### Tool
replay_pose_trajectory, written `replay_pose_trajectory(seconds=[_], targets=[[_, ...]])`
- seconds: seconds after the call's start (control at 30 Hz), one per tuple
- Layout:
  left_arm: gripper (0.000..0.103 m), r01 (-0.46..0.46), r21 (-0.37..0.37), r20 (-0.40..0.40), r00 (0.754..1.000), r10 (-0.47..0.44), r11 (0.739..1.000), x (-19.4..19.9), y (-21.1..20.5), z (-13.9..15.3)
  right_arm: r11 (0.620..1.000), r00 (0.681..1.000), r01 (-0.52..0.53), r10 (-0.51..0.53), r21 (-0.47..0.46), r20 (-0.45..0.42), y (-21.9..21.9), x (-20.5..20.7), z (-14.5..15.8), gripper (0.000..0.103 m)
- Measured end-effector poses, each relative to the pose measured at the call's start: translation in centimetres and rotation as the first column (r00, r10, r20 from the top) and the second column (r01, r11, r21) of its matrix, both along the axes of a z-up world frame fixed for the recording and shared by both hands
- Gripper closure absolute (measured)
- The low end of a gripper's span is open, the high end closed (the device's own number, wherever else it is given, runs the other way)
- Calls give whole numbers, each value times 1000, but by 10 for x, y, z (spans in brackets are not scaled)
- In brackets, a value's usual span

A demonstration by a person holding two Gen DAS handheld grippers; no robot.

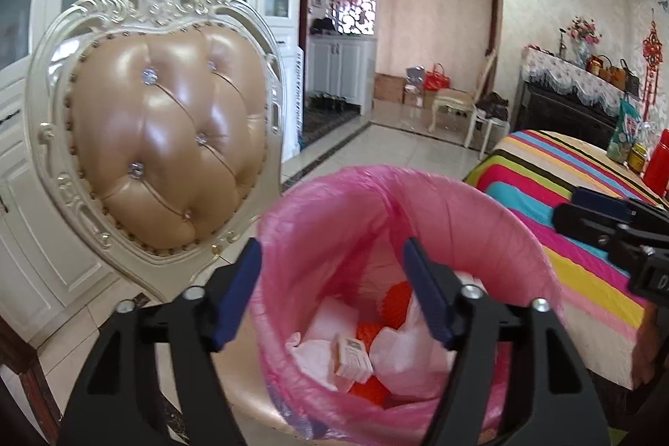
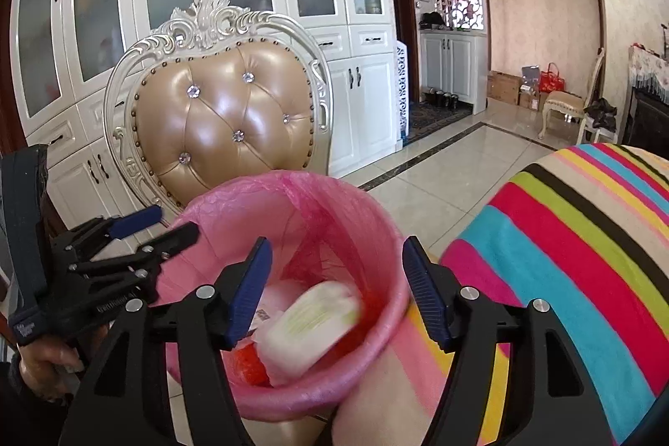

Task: Collect trash
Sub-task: 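Move both open tools back over the table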

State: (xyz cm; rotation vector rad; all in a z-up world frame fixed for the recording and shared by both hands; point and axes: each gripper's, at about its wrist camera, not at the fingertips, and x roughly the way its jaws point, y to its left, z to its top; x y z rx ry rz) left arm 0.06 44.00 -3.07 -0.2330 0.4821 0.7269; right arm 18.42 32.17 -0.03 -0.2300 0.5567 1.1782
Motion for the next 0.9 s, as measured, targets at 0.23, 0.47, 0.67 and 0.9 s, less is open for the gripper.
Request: replay_pose_trajectory(seconds=[0.23, 0.47, 0.67, 0.9], targets=[[4, 32, 120, 65, 997, -40, 992, -8, -49, 29, 996, 994, 86, -88, 22, 65, -70, -3, 21, 35], [4, 215, 199, 33, 974, -226, 956, 36, -123, 49, 970, 960, 242, -243, 25, 137, -164, 0, 31, 27], [4, 393, 146, 46, 914, -403, 908, 84, -193, 56, 905, 893, 425, -418, -1, 167, -260, 15, 23, 22], [4, 619, 80, 44, 781, -623, 781, 159, -301, 56, 795, 789, 606, -596, -30, 147, -369, 43, 9, 21]])
